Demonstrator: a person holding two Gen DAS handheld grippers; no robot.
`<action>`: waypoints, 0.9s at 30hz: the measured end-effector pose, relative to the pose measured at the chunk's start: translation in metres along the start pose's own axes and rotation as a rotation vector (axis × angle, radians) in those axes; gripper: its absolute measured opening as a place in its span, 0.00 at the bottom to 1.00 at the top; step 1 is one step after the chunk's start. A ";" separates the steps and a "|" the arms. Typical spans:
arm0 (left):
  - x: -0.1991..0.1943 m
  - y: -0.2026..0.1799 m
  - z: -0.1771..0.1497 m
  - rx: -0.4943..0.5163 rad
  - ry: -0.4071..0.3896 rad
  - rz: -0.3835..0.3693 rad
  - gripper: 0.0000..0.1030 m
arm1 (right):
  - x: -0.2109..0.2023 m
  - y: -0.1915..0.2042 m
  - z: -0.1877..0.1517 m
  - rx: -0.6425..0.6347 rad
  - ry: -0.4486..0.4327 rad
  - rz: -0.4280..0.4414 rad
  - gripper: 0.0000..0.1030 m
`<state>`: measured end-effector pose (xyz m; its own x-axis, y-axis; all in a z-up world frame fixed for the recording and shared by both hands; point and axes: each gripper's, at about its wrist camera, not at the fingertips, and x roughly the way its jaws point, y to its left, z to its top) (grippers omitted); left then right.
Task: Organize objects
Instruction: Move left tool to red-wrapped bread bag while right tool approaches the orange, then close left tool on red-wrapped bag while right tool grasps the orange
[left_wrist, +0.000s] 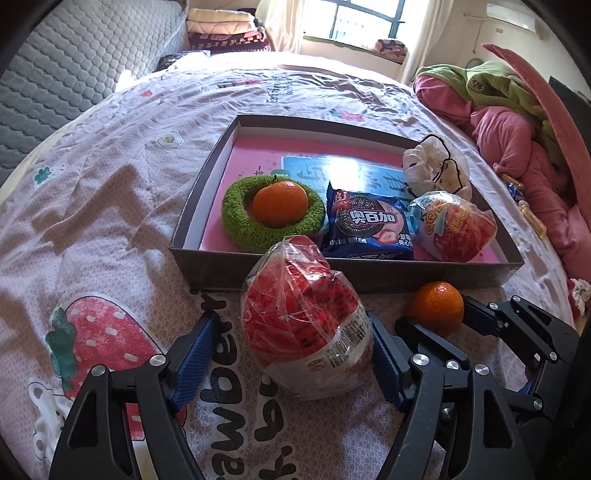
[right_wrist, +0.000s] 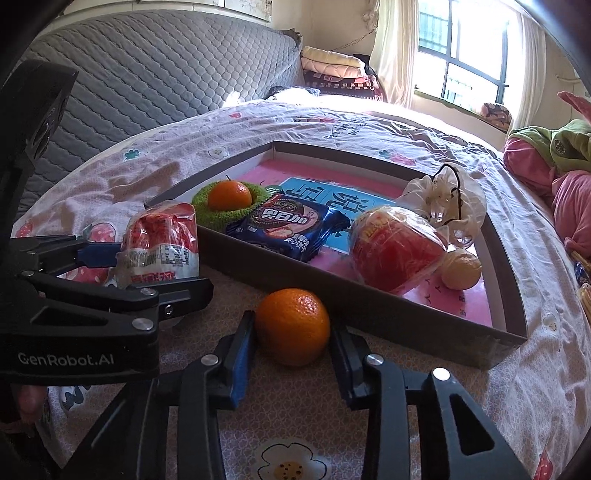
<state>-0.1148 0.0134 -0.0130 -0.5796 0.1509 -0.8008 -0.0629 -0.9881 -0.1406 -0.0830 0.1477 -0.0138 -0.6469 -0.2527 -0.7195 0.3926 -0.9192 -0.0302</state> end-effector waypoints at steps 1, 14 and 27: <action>0.000 0.000 0.000 0.002 -0.001 -0.003 0.66 | 0.000 0.000 0.000 0.001 -0.001 0.002 0.36; -0.007 -0.006 -0.002 0.026 -0.021 -0.024 0.55 | -0.010 -0.002 0.001 0.012 -0.034 0.000 0.36; -0.033 -0.012 0.001 0.048 -0.082 -0.001 0.55 | -0.036 -0.003 0.006 -0.013 -0.114 -0.022 0.35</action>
<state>-0.0954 0.0204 0.0155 -0.6439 0.1508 -0.7501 -0.1010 -0.9886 -0.1121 -0.0643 0.1578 0.0164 -0.7251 -0.2661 -0.6351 0.3856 -0.9210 -0.0544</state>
